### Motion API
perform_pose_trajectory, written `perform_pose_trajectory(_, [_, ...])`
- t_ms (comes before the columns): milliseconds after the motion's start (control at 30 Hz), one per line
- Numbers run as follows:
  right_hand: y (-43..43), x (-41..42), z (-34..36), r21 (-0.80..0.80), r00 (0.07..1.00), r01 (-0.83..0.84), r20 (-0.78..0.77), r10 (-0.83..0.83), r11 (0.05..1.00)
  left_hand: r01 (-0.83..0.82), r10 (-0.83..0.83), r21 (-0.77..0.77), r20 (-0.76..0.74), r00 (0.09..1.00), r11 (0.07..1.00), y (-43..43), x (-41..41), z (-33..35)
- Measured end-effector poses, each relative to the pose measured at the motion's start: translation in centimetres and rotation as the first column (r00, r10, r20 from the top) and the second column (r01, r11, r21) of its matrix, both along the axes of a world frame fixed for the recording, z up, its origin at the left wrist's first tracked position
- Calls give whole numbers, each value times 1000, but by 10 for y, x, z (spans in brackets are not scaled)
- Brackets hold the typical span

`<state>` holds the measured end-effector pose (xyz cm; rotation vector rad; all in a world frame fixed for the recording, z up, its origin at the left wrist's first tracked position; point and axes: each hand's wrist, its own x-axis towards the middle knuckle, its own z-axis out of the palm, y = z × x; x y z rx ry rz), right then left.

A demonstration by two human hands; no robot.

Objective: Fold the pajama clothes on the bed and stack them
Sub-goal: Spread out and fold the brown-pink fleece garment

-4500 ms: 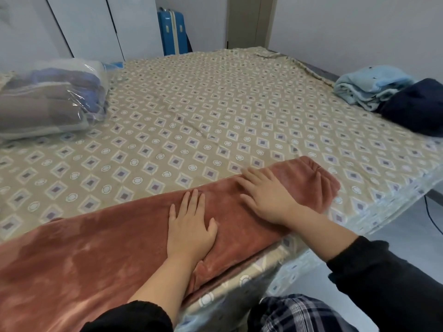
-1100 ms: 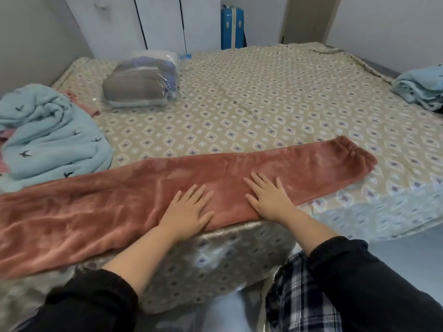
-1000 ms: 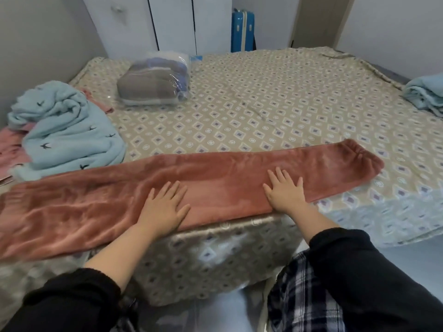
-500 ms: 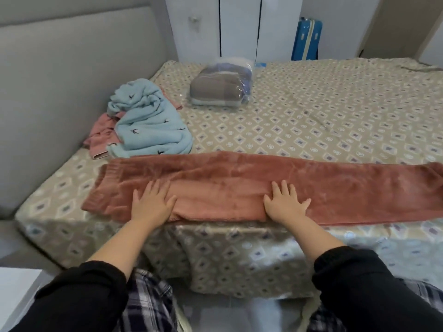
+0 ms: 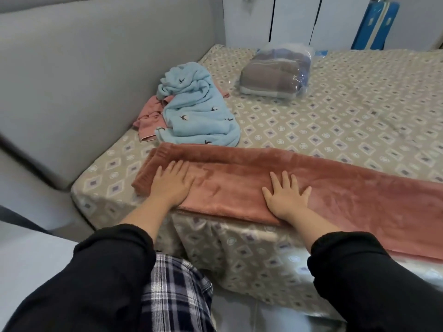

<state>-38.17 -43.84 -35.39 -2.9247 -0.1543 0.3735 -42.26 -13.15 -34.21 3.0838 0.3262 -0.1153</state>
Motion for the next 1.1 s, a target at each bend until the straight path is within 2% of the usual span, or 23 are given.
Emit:
perform_pose_trajectory(100, [0,-3,-7,-10,999,-8,53,8,1000,-116,118,-34,89,989,993,-46,23,8])
perform_pose_trajectory(133, [-1,-2,-8,-3,998,-11,56,11,1000,-63,69,-47,127,989,997,-65,31,11])
perform_pose_trajectory(200, [-2,1,-9,13,998,-13,54,12,1000,195,-183,-48,182,966,980,-106,43,14])
perform_pose_trajectory(267, [-2,1,-9,16,999,-14,51,13,1000,398,-392,-41,109,913,916,-137,48,8])
perform_pose_trajectory(300, [-2,1,-9,16,999,-14,47,13,1000,411,-408,-45,54,911,911,-140,52,3])
perform_pose_trajectory(367, [-2,0,-9,6,999,-18,34,17,1000,288,-287,-66,16,958,955,-118,58,-6])
perform_pose_trajectory(433, [-2,2,-7,-6,1000,-23,21,23,1000,178,-177,-17,42,983,984,-79,59,-9])
perform_pose_trajectory(567, [-2,0,-6,-14,1000,-28,13,28,1000,84,-92,96,77,993,992,-12,55,-7])
perform_pose_trajectory(700, [-1,2,-6,-14,1000,-27,8,27,1000,-41,35,111,57,998,993,-12,49,-3])
perform_pose_trajectory(767, [1,2,-6,-34,999,-35,0,35,999,-26,25,54,23,999,998,-40,45,3])
perform_pose_trajectory(867, [1,3,-6,-37,999,-38,-1,38,999,227,-227,-3,-4,974,974,-97,21,-2])
perform_pose_trajectory(933, [1,3,-7,-36,999,-38,6,38,999,307,-307,-31,11,952,951,-117,0,-12])
perform_pose_trajectory(1000, [1,2,-9,-47,999,-35,17,36,998,258,-257,-26,37,966,966,-103,-12,-17])
perform_pose_trajectory(1100, [1,2,-9,-62,999,-27,41,30,998,48,-49,28,59,997,998,-39,-20,-16])
